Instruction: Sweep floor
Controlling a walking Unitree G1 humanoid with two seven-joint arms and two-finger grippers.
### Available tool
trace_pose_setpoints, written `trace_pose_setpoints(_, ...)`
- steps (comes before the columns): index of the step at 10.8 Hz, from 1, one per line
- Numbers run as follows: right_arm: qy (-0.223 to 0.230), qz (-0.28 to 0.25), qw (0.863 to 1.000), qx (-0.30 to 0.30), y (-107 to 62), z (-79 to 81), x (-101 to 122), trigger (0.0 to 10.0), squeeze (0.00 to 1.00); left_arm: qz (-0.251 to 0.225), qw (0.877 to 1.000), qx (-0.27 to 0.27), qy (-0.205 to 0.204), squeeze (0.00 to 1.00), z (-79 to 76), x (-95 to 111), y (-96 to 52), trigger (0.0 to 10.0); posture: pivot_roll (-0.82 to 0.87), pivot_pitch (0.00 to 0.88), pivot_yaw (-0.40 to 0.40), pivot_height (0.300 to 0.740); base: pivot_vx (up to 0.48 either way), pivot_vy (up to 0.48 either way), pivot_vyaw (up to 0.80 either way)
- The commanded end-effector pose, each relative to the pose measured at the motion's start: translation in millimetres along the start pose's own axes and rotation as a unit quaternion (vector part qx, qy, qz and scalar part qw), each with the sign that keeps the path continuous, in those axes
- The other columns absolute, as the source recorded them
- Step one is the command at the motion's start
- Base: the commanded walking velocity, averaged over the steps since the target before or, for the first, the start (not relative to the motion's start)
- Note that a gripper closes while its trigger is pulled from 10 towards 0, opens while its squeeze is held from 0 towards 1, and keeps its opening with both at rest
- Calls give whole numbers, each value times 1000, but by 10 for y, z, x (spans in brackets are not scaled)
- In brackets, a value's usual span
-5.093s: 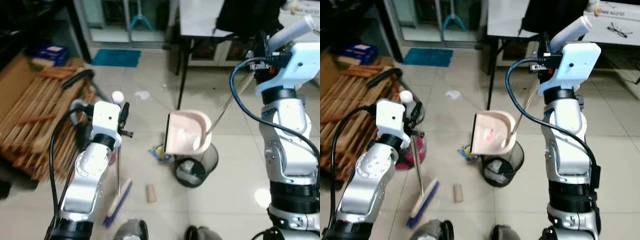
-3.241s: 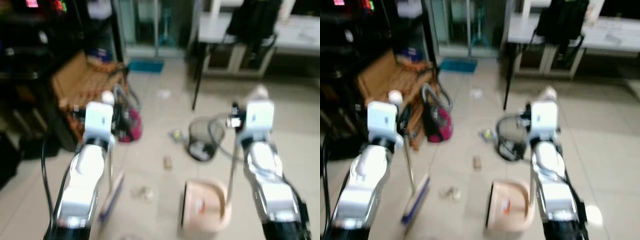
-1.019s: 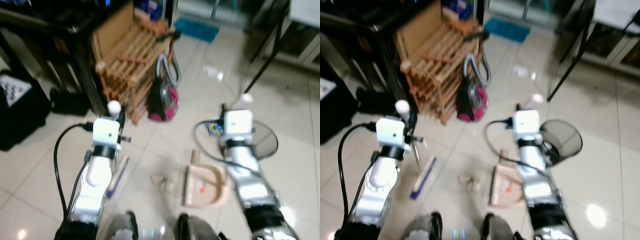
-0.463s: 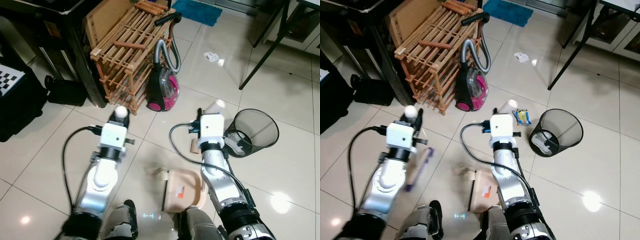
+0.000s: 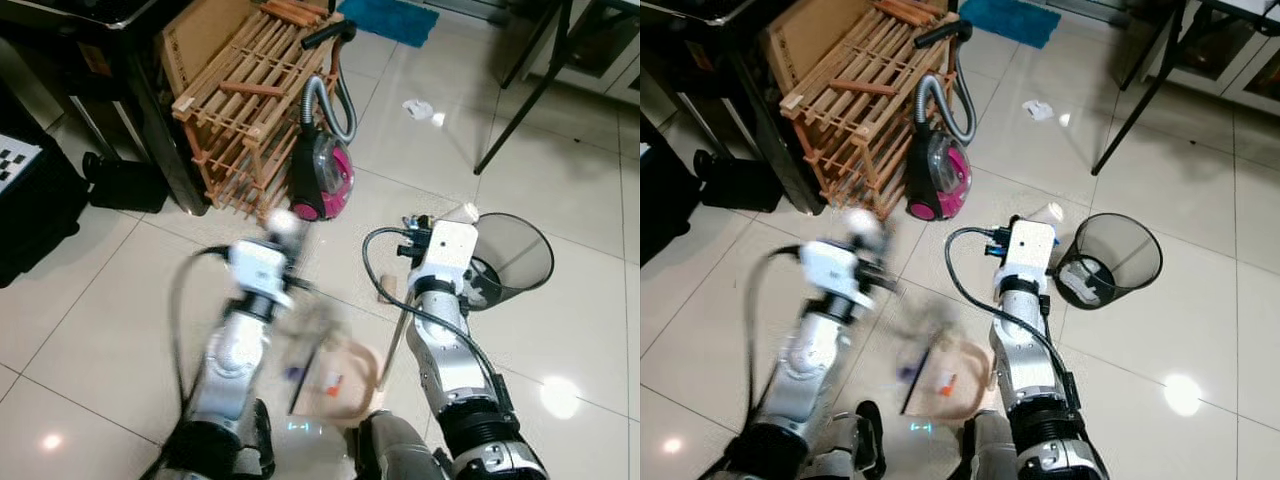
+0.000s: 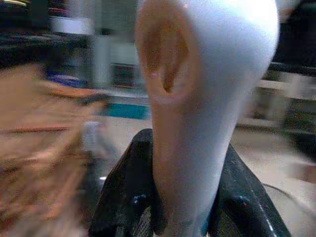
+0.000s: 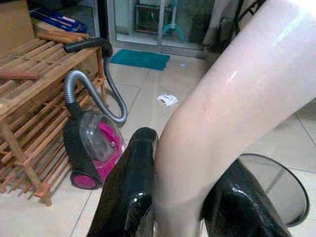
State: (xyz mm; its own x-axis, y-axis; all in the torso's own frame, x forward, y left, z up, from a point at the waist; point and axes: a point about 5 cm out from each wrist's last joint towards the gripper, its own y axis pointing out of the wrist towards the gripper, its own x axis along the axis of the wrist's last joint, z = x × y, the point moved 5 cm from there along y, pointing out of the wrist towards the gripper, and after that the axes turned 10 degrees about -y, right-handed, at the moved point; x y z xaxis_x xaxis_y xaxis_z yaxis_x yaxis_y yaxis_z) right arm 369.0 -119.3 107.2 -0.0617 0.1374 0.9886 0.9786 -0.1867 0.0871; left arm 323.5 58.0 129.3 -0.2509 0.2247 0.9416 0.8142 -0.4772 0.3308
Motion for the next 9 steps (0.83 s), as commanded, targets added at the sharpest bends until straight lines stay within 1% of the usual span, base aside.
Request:
trace_pose_setpoints(1,8,14,1000,-5,0,-19,-46,10000,0,27,998,-56,-24,0,-201,-91,-47,10000,-64,320,-48,740,0,0,0)
trace_pose_setpoints(2,10,14,1000,-9,19,-26,-45,10000,0,47,992,-110,-31,0,-317,-105,-117,10000,-57,317,-47,740,0,0,0)
trace_pose_setpoints(3,11,16,1000,-11,34,-36,-48,10000,0,59,987,-147,-37,0,-369,-91,-189,10000,-52,312,-43,740,0,0,0)
trace_pose_setpoints(4,10,17,1000,-14,53,-71,-64,10000,0,78,979,-185,-33,0,-393,-66,-301,10000,-48,308,-42,740,0,0,0)
trace_pose_setpoints(5,9,18,1000,-16,60,-92,-70,10000,0,81,978,-193,-28,0,-378,-38,-339,10000,-48,307,-41,740,0,0,0)
trace_pose_setpoints(6,8,17,1000,-19,64,-119,-76,10000,0,73,981,-178,-11,0,-289,37,-359,10000,-46,299,-38,740,0,0,0)
trace_pose_setpoints(7,20,18,999,-20,72,-150,-75,10000,0,43,992,-117,27,0,-44,169,-323,10000,-46,296,-37,740,0,0,0)
trace_pose_setpoints(8,35,21,999,-22,80,-183,-81,10000,0,11,997,-48,58,0,220,327,-300,10000,-45,287,-35,740,0,0,0)
trace_pose_setpoints(9,49,21,998,-27,89,-233,-74,10000,0,-14,998,15,66,0,467,515,-311,10000,-41,274,-32,740,0,0,0)
